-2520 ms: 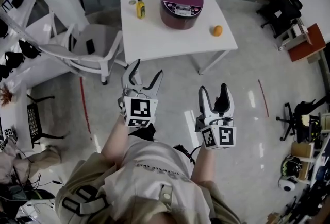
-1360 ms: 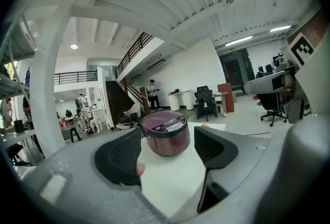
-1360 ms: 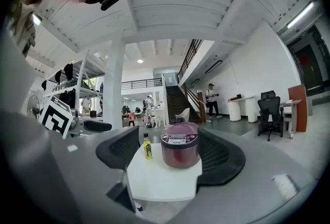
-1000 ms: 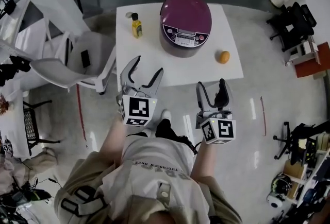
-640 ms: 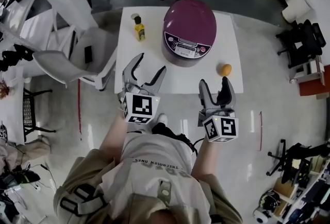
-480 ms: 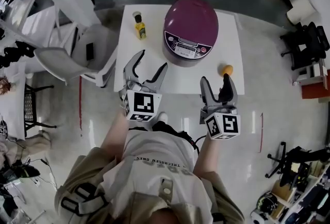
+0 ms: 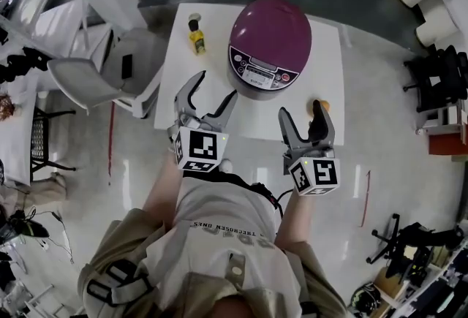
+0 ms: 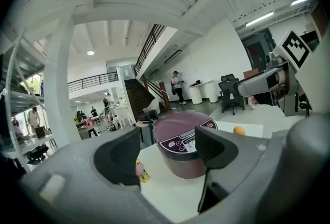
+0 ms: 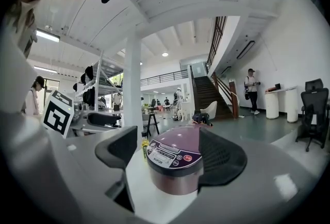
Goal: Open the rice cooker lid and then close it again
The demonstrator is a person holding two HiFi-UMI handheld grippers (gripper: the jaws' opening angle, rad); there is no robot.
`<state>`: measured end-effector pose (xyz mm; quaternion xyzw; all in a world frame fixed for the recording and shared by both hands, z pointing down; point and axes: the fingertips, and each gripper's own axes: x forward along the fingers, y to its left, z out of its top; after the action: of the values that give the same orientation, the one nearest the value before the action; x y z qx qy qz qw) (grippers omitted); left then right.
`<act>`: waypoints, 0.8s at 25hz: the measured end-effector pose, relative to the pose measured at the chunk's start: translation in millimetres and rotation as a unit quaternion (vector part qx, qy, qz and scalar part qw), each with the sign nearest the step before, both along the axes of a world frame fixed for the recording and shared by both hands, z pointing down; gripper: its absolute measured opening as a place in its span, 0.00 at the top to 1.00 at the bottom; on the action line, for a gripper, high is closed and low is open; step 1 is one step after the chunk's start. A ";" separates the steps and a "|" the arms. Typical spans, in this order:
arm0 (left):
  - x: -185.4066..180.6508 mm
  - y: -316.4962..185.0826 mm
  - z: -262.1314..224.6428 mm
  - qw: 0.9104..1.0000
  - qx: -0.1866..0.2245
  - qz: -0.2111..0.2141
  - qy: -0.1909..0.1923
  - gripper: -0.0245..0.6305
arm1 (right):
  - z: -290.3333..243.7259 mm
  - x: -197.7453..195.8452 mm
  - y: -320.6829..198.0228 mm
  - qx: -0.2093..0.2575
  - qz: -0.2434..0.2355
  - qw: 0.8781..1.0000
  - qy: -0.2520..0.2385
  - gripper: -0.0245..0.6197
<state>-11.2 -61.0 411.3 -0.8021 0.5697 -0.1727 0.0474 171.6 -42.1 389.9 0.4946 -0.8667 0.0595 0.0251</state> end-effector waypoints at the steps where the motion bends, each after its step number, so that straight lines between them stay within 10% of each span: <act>1: 0.3 -1.0 2.0 1.000 -0.002 -0.001 -0.001 0.44 | 1.6 -0.7 -1.5 -0.002 -0.004 1.000 0.001 0.42; 20: -1.2 -45.1 13.6 0.999 -0.022 0.039 -0.020 0.44 | 21.4 -13.5 -39.1 -0.042 -0.006 0.999 0.028 0.38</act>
<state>-12.3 -106.1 425.0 -0.8207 0.5332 -0.1996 0.0475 158.1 -81.2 411.3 0.4894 -0.8654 0.0813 0.0706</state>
